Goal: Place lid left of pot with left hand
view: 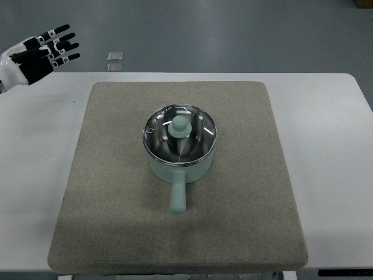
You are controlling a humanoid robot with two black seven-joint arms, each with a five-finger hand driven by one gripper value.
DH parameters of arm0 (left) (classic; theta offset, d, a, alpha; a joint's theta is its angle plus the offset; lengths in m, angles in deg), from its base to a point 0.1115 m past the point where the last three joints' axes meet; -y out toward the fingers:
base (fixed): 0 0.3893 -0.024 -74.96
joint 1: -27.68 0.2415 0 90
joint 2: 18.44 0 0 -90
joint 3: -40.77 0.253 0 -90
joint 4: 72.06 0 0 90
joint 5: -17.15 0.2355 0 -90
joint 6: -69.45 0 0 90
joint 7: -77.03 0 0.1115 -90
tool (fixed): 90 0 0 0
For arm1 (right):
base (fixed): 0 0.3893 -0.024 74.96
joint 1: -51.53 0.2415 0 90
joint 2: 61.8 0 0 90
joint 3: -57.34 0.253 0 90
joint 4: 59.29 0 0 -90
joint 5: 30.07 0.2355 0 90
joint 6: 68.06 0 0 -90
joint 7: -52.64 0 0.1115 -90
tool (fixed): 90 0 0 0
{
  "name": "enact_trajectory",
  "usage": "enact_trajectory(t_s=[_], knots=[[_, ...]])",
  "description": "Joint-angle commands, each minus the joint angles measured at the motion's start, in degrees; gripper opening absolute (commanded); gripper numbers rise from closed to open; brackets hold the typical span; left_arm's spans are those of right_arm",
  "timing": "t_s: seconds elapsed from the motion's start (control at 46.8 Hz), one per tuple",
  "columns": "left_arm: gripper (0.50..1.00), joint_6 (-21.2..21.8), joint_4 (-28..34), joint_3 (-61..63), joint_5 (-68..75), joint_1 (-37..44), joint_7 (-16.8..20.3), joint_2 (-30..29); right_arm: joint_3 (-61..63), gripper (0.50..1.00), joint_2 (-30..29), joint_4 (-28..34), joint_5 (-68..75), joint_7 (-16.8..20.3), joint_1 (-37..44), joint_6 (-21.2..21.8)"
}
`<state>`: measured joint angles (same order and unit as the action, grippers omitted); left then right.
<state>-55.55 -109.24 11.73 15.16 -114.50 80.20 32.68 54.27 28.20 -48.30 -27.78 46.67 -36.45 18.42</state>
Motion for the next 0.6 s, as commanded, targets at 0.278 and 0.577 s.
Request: enact_trajectory(t_s=[0.278, 0.577], knots=[[0.992, 0.00, -4.29, -0.49, 21.75, -1.70, 5.18, -2.51, 0.00, 0.924, 0.00, 0.00, 0.00, 0.00, 0.00, 0.00], [0.992, 0.00, -13.78, -0.49, 39.07, -4.43, 7.12, -4.09, 0.00, 0.924, 0.00, 0.00, 0.00, 0.00, 0.00, 0.00]])
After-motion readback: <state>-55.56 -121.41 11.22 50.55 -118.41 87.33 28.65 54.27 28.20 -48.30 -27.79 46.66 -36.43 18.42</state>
